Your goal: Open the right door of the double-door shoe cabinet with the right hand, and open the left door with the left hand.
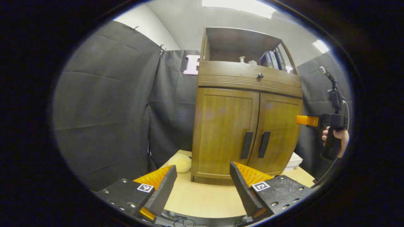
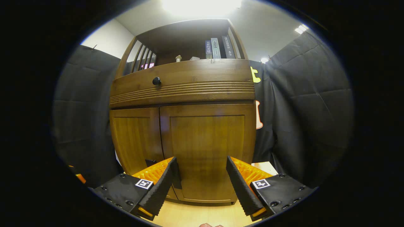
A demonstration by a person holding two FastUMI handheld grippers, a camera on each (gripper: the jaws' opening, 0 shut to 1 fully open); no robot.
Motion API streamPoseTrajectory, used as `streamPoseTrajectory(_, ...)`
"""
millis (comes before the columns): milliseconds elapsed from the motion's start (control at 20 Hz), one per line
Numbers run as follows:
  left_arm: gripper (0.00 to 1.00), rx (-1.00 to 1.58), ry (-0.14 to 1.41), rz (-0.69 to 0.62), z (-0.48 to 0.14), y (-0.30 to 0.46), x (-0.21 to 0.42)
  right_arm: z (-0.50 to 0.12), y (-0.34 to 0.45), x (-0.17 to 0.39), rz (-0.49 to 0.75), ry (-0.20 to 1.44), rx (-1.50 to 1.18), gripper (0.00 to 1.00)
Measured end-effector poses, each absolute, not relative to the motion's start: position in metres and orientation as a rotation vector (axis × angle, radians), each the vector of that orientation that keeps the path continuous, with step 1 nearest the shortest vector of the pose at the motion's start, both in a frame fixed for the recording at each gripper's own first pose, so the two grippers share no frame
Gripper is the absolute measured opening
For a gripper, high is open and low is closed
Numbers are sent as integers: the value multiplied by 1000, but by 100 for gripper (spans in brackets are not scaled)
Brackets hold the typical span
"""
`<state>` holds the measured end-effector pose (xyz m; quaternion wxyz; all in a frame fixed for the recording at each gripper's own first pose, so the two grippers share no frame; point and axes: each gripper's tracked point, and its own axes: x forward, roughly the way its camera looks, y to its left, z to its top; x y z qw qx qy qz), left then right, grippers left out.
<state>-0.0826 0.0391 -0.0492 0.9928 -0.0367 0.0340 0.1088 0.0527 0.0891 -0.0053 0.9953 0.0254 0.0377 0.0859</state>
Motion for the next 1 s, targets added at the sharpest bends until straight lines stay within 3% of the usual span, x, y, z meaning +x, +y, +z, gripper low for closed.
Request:
streamPoseTrajectory(300,98,-70,96,225,-51,39,-85,-16,118,71,206,101,79,94)
streamPoseTrajectory(450,98,-80,109,221,-54,39,-84,-19,132,78,219,94,76,99)
streamPoseTrajectory(700,98,-99,139,235,-58,42,-84,-30,155,94,239,107,67,94)
streamPoseTrajectory(750,94,-99,140,242,-57,43,-83,-34,157,98,240,115,61,96)
streamPoseTrajectory(1000,98,-114,153,268,-62,45,-81,-70,172,116,239,202,62,94)
